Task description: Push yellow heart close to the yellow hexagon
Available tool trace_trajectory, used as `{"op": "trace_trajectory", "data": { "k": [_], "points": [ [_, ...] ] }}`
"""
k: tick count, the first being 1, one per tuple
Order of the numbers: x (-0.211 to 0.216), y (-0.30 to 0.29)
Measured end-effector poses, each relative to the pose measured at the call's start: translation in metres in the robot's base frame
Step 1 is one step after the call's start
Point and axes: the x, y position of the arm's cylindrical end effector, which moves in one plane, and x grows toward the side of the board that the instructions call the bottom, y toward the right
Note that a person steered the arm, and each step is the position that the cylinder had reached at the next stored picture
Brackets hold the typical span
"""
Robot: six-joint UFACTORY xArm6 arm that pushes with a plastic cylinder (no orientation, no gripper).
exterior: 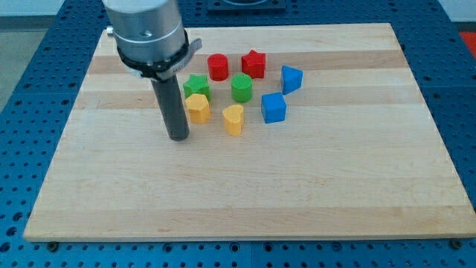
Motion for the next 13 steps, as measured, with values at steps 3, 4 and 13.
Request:
{"op": "trace_trajectory", "data": {
  "k": [3, 4, 13],
  "points": [
    [0.006, 0.095],
    [0.006, 0.115],
    [-0.009, 0.078]
  ]
}}
